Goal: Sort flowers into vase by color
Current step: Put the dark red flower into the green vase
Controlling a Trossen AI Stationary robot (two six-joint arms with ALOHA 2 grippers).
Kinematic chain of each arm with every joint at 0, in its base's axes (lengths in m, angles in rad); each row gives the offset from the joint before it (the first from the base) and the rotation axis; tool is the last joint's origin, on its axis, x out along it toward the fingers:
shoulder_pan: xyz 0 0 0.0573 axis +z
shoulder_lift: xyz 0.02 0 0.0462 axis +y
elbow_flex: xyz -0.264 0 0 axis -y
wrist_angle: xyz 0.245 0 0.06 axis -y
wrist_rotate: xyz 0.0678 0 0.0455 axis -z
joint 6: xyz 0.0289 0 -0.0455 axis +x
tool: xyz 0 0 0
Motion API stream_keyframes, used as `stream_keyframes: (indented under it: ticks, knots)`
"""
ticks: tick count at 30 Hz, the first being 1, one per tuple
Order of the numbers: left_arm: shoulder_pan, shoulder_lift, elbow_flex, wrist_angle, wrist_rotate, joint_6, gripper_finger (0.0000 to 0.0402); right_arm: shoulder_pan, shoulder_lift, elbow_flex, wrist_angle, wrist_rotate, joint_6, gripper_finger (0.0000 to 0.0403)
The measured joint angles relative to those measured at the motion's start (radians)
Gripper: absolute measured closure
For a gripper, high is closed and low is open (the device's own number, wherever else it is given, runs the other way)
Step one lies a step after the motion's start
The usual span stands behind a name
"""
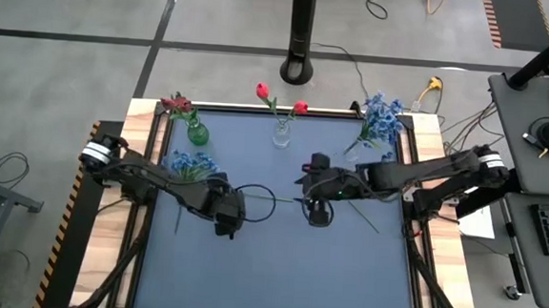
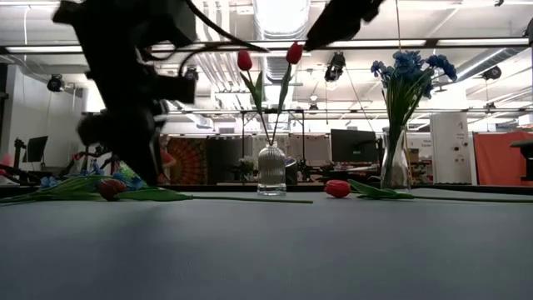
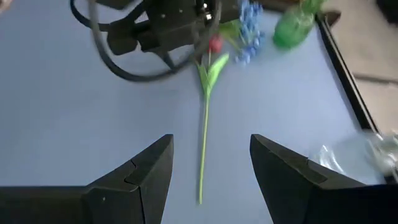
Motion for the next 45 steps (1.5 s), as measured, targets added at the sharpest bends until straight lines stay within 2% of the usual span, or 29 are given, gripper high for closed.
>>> stream_keyframes:
  ticks: [5,10,19,22,28,32,38,45]
  knots:
    - [-0.082,-0.091,0.000,-0.046,-0.001,-0.085,0.0212,-0.001,0.047,-0.166,0.324,0.016,-0.038,0.0197]
    - [-0.174,-0.180,0.000,-0.039,-0.099,-0.174,0.0212,-0.012,0.151,-0.188,0.485,0.015,-0.049,0.0197]
    - [-0.374,-0.283,-0.002,-0.017,-0.412,-0.288,0.0212,-0.042,0.415,-0.031,0.519,0.015,-0.069,0.0197]
    - [-0.436,-0.295,-0.004,-0.020,-0.510,-0.320,0.0212,-0.057,0.493,0.028,0.519,-0.022,-0.082,0.0197]
    - [-0.512,-0.308,-0.004,-0.024,-0.658,-0.373,0.0212,-0.092,0.615,0.109,0.551,-0.045,-0.083,0.0197]
    - [-0.521,-0.315,-0.004,-0.025,-0.704,-0.389,0.0212,-0.107,0.686,0.162,0.572,-0.045,-0.091,0.0197]
    - [-0.520,-0.316,-0.004,-0.024,-0.710,-0.393,0.0212,-0.126,0.782,0.239,0.567,-0.045,-0.082,0.0197]
    - [-0.520,-0.316,-0.005,-0.023,-0.733,-0.397,0.0212,-0.146,0.828,0.272,0.561,-0.045,-0.043,0.0207]
